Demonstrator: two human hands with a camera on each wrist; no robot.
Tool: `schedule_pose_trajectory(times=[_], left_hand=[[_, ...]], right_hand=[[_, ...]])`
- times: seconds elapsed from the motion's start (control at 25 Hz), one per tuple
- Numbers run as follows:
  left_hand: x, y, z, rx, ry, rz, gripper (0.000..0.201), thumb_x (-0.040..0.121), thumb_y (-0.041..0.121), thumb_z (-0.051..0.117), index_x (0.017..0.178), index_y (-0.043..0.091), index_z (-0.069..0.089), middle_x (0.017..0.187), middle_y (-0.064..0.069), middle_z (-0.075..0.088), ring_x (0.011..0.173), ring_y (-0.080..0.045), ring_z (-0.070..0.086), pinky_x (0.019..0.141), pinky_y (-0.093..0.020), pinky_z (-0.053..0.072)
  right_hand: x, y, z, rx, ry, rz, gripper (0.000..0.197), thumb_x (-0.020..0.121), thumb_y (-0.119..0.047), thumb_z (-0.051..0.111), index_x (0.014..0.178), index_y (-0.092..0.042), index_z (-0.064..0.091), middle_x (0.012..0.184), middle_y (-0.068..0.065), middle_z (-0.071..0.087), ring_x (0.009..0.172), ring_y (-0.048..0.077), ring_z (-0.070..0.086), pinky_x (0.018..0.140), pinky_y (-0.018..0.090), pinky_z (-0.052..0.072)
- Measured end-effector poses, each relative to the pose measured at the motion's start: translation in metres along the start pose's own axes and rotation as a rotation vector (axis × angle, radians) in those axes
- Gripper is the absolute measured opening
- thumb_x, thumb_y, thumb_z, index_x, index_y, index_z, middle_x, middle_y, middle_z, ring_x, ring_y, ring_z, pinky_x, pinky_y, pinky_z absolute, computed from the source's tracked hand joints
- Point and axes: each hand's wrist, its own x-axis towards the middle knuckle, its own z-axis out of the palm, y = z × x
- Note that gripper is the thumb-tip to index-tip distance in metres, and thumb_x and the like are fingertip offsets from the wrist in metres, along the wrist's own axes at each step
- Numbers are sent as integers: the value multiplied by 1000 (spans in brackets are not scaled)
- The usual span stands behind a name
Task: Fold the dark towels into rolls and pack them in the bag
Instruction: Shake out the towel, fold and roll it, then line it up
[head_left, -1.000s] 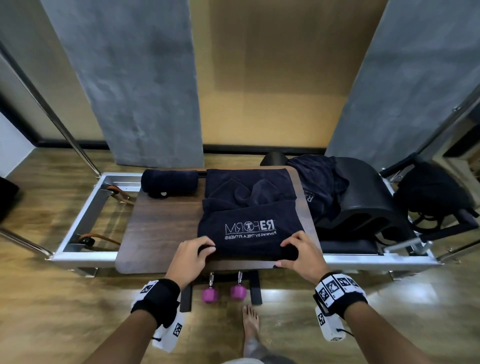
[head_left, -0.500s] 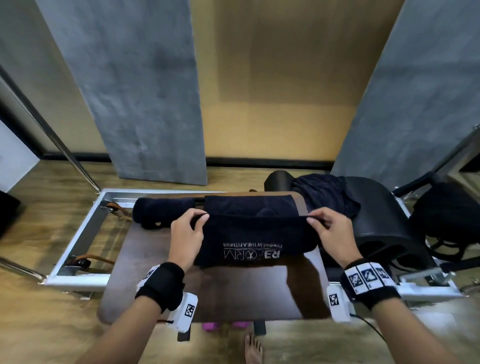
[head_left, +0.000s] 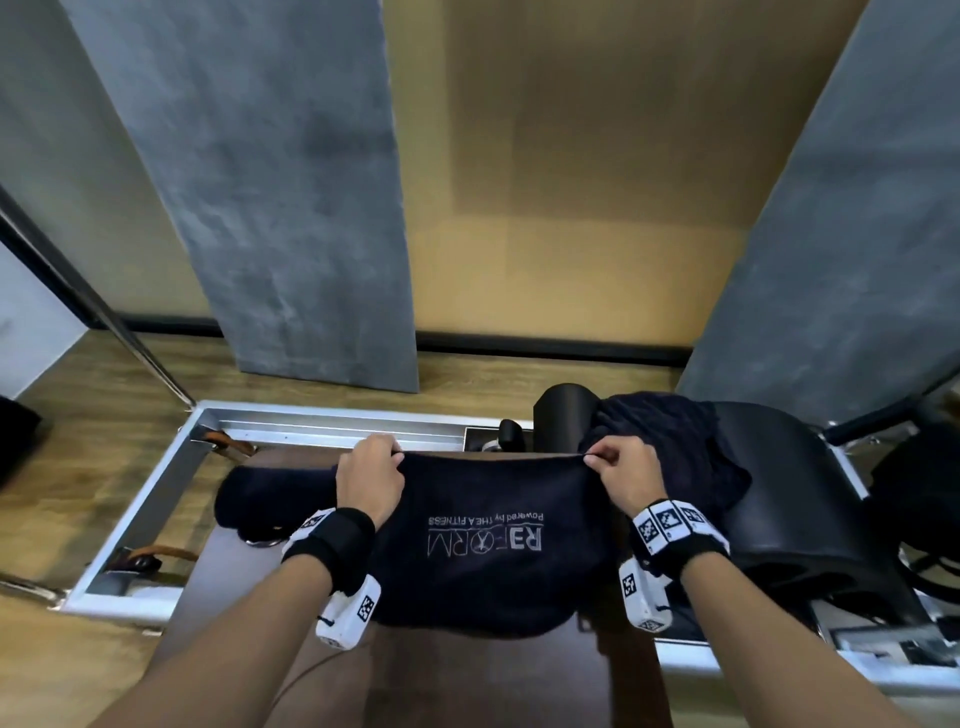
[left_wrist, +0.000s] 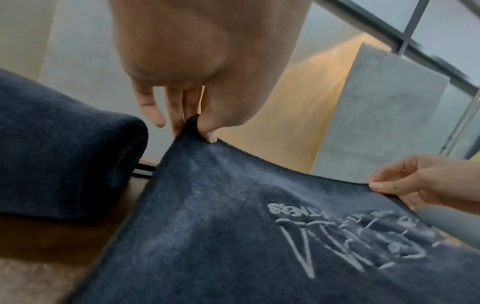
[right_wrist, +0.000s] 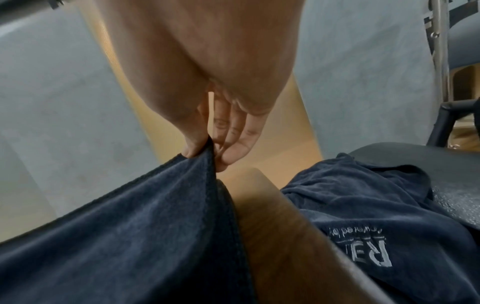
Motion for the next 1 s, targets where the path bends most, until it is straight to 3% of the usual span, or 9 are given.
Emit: schedule_pose_trajectory(times=[0.16, 0.24, 0.36, 0.44, 0.56, 0.68, 0.84, 0.92, 1.0], left_hand=[[14, -5, 15, 214, -121, 86, 13, 104, 15, 58, 97, 15, 69, 100, -4, 74, 99, -31, 67, 77, -38, 39], [17, -7, 19, 268, -147, 116, 13, 103, 16, 60, 96, 18, 70, 97, -2, 74, 98, -30, 68, 74, -36, 34], [21, -9, 25, 301, -164, 174, 7, 102, 16, 62, 102, 20, 67, 109, 1, 69, 106, -26, 65, 80, -36, 37], [22, -11, 26, 342, -159, 216, 11, 102, 18, 61, 112, 21, 64, 116, 3, 64, 115, -24, 59, 88, -37, 40], [18, -11, 21, 355, -147, 253, 10, 102, 18, 60, 109, 21, 67, 115, 3, 59, 118, -23, 55, 89, -36, 38], [6, -9, 2, 236, -68, 251, 12, 101, 12, 61, 104, 18, 71, 103, 4, 55, 111, -24, 56, 84, -35, 36], [-26, -16, -46, 75, 174, 302, 9, 98, 9, 70, 89, 11, 72, 93, -4, 57, 89, -29, 60, 67, -41, 48], [-46, -19, -70, 32, 246, 315, 11, 100, 16, 69, 89, 14, 68, 94, 0, 55, 85, -25, 61, 56, -39, 49], [-62, -21, -92, -46, 298, 314, 11, 101, 20, 68, 90, 19, 66, 95, 8, 59, 80, -23, 64, 56, -38, 49]], right_hand=[[7, 11, 16, -89, -71, 16, 11, 87, -17, 83, 80, -24, 77, 72, -7, 68, 76, 11, 63, 74, 26, 45], [5, 12, 19, -96, -86, 11, 11, 86, -17, 83, 86, -26, 77, 73, -9, 67, 79, 12, 65, 75, 29, 49], [3, 12, 19, -121, -79, -7, 11, 86, -16, 82, 90, -26, 79, 79, -10, 67, 85, 15, 66, 83, 35, 56], [2, 10, 18, -162, -70, -30, 13, 86, -15, 83, 80, -22, 74, 80, -8, 60, 81, 15, 61, 81, 37, 54], [-6, 5, 12, -149, -53, 10, 15, 87, -17, 82, 79, -18, 70, 86, -6, 63, 84, 18, 64, 78, 35, 51], [-16, -5, -4, -3, -10, 15, 17, 86, -12, 83, 77, -21, 72, 77, -3, 71, 78, 17, 68, 78, 37, 56], [-46, -28, -47, 136, 20, -131, 20, 92, -6, 77, 108, -18, 80, 90, -2, 73, 83, 9, 66, 77, 16, 49], [-67, -43, -69, 113, 32, -215, 16, 93, -6, 76, 105, -15, 81, 92, -2, 73, 87, 12, 67, 77, 19, 49], [-89, -60, -90, 132, 71, -262, 9, 92, -7, 77, 96, -15, 81, 87, -3, 75, 84, 13, 69, 77, 27, 53]])
